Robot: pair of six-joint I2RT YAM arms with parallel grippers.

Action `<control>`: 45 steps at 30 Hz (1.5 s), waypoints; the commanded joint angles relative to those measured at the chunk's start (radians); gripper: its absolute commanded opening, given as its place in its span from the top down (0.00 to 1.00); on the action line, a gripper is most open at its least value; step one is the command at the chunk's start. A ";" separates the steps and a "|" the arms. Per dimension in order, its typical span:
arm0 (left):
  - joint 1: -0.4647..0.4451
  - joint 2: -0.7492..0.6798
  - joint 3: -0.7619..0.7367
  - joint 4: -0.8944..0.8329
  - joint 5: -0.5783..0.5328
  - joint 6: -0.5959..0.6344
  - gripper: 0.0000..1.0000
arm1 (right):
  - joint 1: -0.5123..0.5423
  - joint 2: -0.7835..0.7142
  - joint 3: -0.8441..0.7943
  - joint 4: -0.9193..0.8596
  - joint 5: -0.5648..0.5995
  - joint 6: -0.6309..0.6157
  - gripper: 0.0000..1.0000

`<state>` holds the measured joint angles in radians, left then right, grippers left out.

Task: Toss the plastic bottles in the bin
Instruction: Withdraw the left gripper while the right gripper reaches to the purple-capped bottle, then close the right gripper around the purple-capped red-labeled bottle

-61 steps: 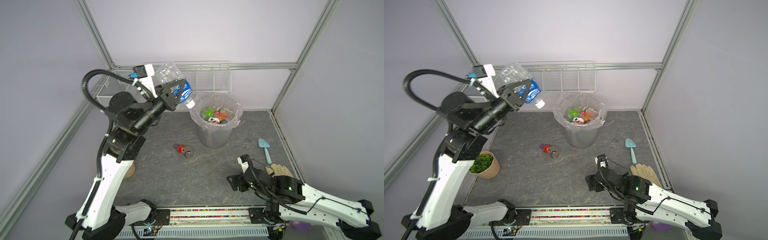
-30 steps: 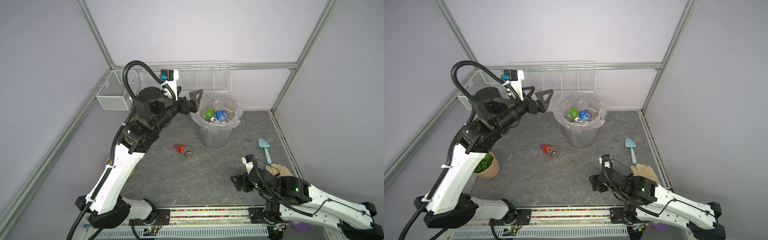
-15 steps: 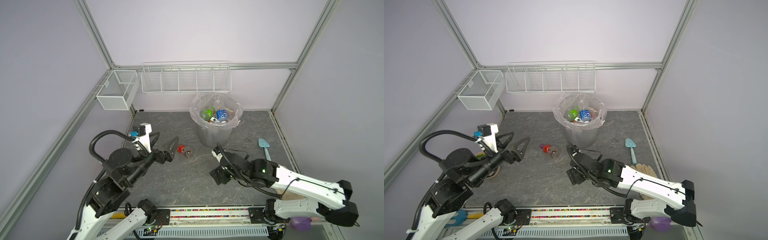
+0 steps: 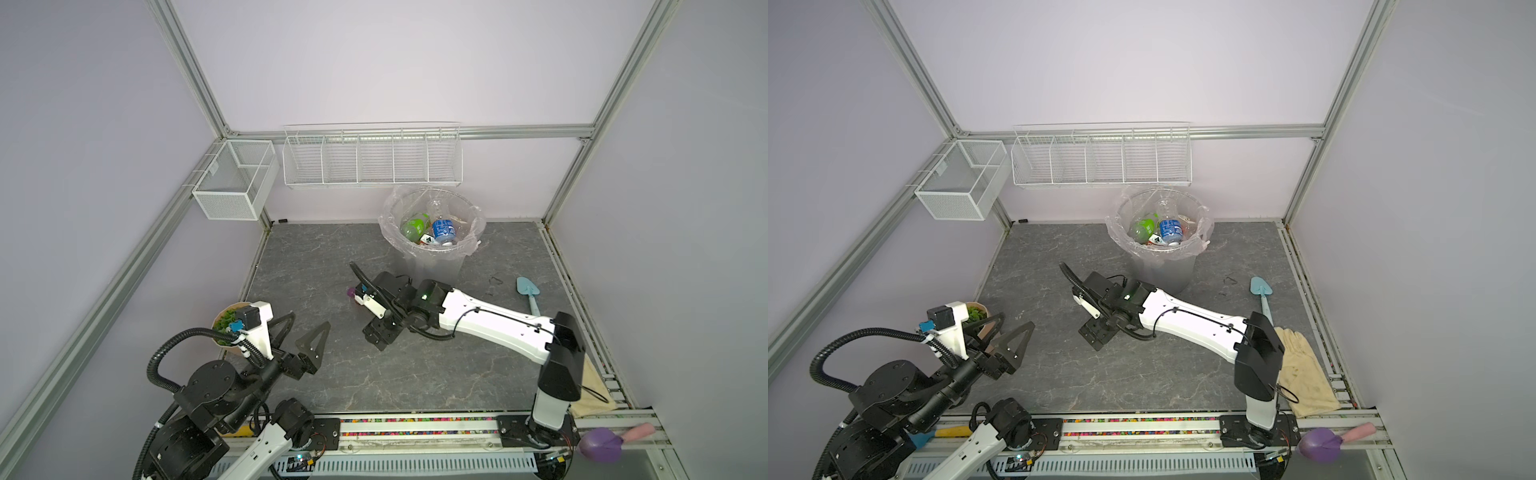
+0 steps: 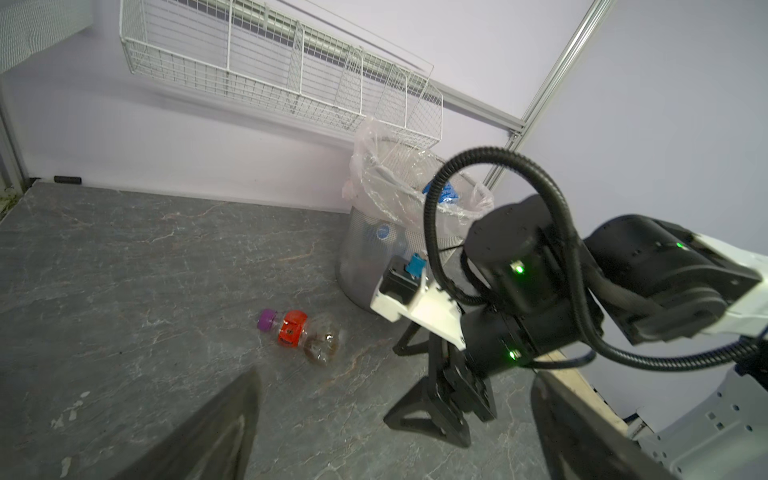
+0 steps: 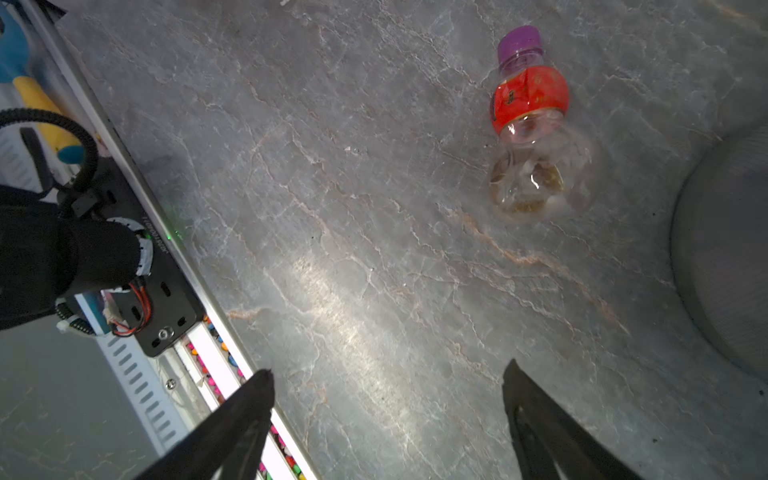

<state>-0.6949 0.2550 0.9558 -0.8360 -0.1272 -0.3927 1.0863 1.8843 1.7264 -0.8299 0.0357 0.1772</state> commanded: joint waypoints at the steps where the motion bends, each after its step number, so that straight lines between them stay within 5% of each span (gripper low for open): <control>1: 0.001 -0.046 -0.028 -0.083 -0.001 -0.022 0.00 | -0.045 0.078 0.106 -0.064 -0.051 -0.051 0.12; 16: 0.001 -0.162 -0.118 -0.055 0.020 -0.044 0.00 | -0.166 0.528 0.620 -0.305 0.030 -0.027 0.12; 23: 0.001 -0.203 -0.127 -0.053 0.009 -0.049 0.01 | -0.195 0.593 0.644 -0.275 0.077 0.001 0.12; 35: 0.001 -0.202 -0.130 -0.055 -0.008 -0.055 0.00 | -0.200 0.676 0.652 -0.211 -0.053 -0.008 0.11; 40: 0.001 -0.199 -0.131 -0.054 -0.012 -0.055 0.00 | -0.196 0.674 0.648 -0.203 -0.059 -0.009 0.01; 41: 0.001 -0.197 -0.131 -0.053 -0.014 -0.054 0.00 | -0.196 0.671 0.647 -0.204 -0.058 -0.008 0.03; 45: 0.001 -0.195 -0.133 -0.054 -0.015 -0.056 0.00 | -0.188 0.647 0.621 -0.201 -0.032 -0.003 0.42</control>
<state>-0.6949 0.0597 0.8318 -0.8730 -0.1280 -0.4374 0.8879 2.5557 2.3627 -1.0378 -0.0006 0.1761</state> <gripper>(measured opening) 0.997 0.638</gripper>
